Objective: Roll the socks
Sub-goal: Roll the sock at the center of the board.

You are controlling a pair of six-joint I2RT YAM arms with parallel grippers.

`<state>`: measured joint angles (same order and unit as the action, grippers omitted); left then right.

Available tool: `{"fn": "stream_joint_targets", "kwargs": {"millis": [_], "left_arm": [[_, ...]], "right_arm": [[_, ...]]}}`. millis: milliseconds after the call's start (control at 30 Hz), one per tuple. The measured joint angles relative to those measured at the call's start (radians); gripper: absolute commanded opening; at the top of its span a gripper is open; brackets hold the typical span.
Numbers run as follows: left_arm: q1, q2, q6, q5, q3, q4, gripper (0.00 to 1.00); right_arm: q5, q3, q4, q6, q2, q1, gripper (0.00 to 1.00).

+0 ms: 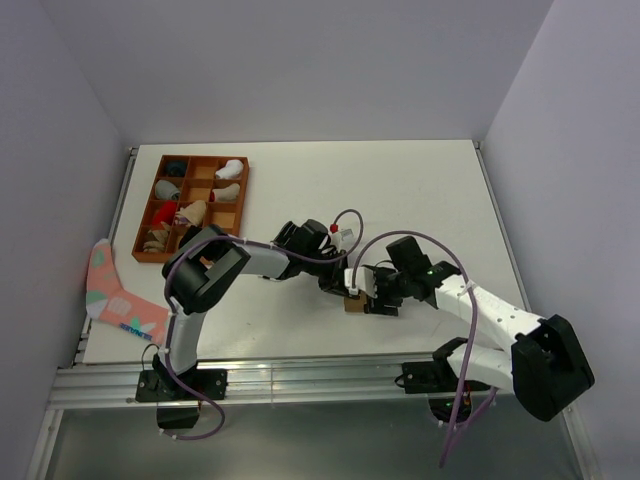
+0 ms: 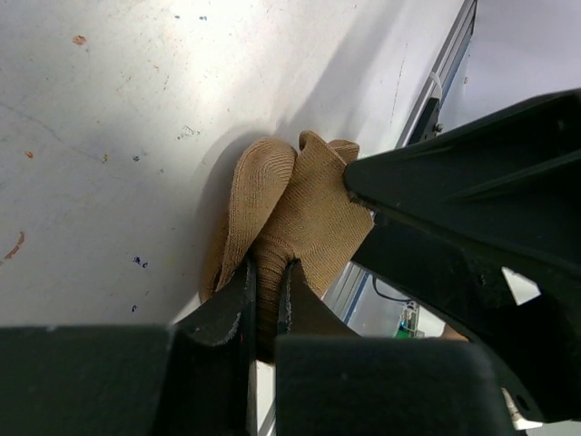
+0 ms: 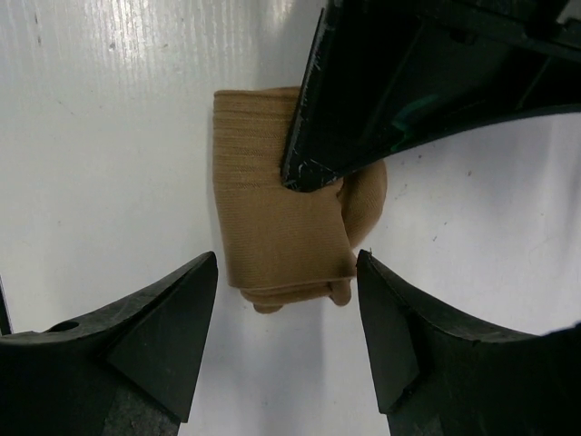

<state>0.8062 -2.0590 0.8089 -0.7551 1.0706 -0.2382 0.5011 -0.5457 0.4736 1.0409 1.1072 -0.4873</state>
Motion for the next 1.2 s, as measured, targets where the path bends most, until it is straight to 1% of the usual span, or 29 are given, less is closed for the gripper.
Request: {"fn": "stream_joint_targets", "kwargs": {"millis": [67, 167, 300, 367, 400, 467, 500, 533, 567, 600, 667, 767, 933, 1067, 1200], "left_arm": [[-0.002, -0.001, 0.000, -0.002, 0.003, 0.004, 0.00], [-0.003, -0.008, 0.000, -0.011, 0.010, 0.010, 0.00], [-0.008, -0.018, 0.001, -0.028, 0.019, 0.011, 0.00], [-0.011, -0.022, 0.002, -0.035, 0.021, 0.011, 0.02], [-0.012, -0.023, 0.004, -0.038, 0.023, 0.011, 0.03], [-0.016, -0.027, 0.008, -0.046, 0.026, 0.012, 0.09], [-0.018, -0.029, 0.009, -0.048, 0.027, 0.013, 0.11], [-0.021, -0.029, 0.010, -0.048, 0.029, 0.015, 0.14], [-0.024, -0.029, 0.013, -0.047, 0.028, 0.016, 0.21], [-0.027, -0.029, 0.018, -0.044, 0.028, 0.015, 0.24], [-0.033, -0.028, 0.032, -0.033, 0.018, 0.005, 0.31], [-0.047, -0.006, 0.075, 0.002, -0.029, -0.053, 0.36], [-0.060, 0.065, 0.149, 0.120, -0.149, -0.188, 0.45], [-0.063, 0.132, 0.185, 0.232, -0.239, -0.270, 0.48], [-0.072, 0.210, 0.207, 0.356, -0.322, -0.281, 0.50]], "right_arm": [[-0.008, 0.000, -0.008, -0.001, 0.009, -0.014, 0.70], [-0.023, 0.003, -0.018, -0.011, 0.023, -0.033, 0.66], [-0.042, -0.009, -0.030, -0.028, 0.092, -0.047, 0.57], [-0.045, -0.026, -0.031, -0.042, 0.129, -0.047, 0.54], [-0.045, -0.033, -0.031, -0.050, 0.140, -0.047, 0.50], [-0.047, -0.045, -0.025, -0.069, 0.158, -0.047, 0.45], [-0.048, -0.051, -0.023, -0.080, 0.164, -0.047, 0.37], [-0.048, -0.060, -0.016, -0.091, 0.174, -0.047, 0.33], [-0.049, -0.071, -0.010, -0.103, 0.185, -0.047, 0.31], [-0.050, -0.085, -0.002, -0.117, 0.203, -0.047, 0.29], [-0.051, -0.113, 0.017, -0.142, 0.234, -0.047, 0.28], [-0.046, -0.160, 0.035, -0.184, 0.287, -0.045, 0.26], [-0.029, -0.214, 0.037, -0.245, 0.352, -0.037, 0.25], [-0.017, -0.249, 0.043, -0.289, 0.392, -0.031, 0.24], [-0.003, -0.282, 0.071, -0.320, 0.426, -0.018, 0.24]]}}
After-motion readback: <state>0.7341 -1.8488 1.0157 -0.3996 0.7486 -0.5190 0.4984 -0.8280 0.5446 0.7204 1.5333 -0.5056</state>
